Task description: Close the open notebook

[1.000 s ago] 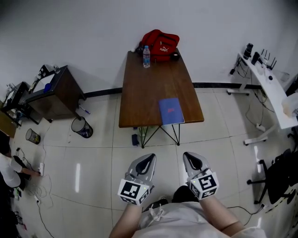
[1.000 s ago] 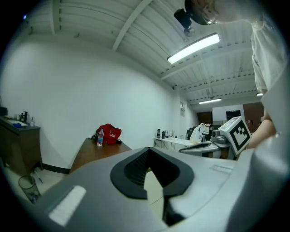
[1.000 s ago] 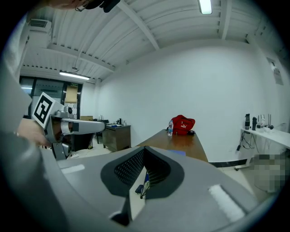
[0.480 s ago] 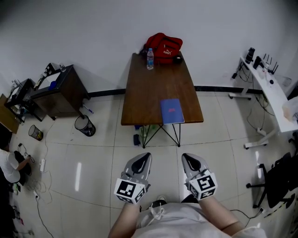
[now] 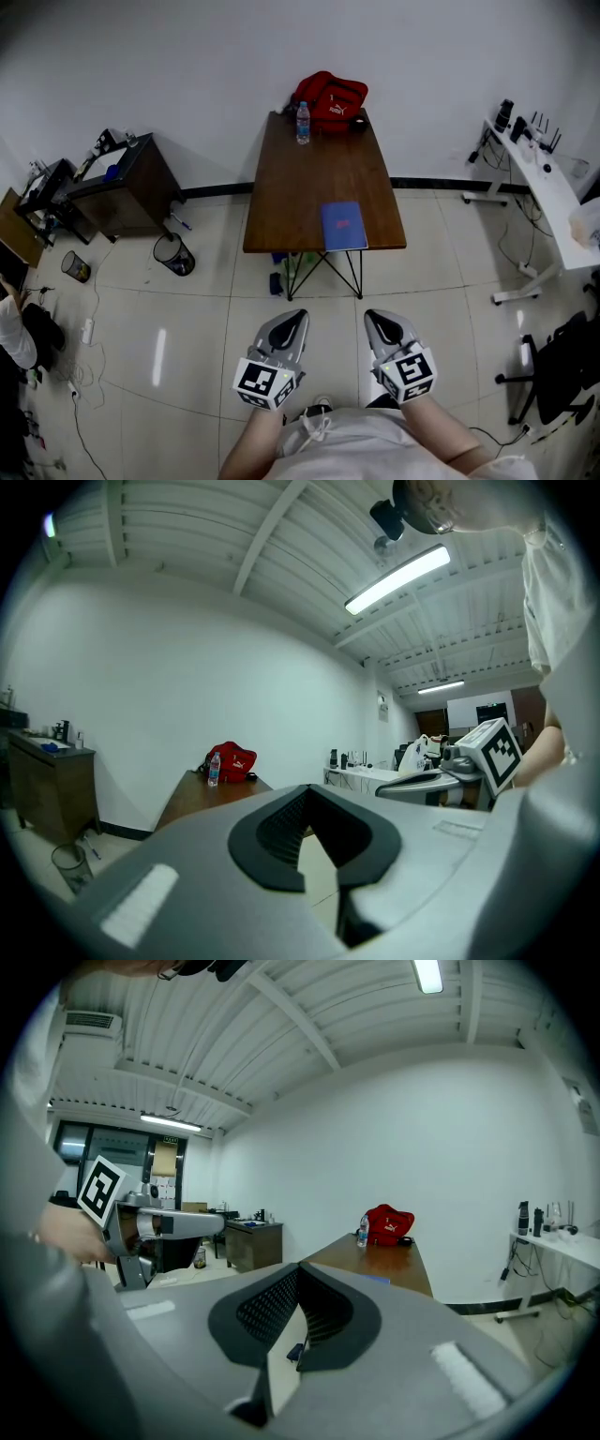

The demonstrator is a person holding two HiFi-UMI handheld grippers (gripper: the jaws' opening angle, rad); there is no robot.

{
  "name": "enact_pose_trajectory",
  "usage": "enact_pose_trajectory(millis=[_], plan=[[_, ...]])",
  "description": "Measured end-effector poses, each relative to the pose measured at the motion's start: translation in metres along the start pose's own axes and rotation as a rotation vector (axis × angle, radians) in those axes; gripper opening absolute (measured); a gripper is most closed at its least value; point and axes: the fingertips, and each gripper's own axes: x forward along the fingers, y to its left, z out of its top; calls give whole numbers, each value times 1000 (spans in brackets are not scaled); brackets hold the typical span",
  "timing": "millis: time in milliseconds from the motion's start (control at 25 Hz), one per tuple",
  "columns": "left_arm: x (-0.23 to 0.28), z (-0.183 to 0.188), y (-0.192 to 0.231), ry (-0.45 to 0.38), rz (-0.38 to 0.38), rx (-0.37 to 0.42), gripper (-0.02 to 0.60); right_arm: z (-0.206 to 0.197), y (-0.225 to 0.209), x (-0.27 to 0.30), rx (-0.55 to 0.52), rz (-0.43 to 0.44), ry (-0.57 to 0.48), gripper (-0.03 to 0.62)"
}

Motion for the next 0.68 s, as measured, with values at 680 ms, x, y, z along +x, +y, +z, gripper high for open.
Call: enact_pose_trajectory(millis=[680], plan=[[-12,6,5,-6,10,-12,6,0,11,1,-13,29,1,2]])
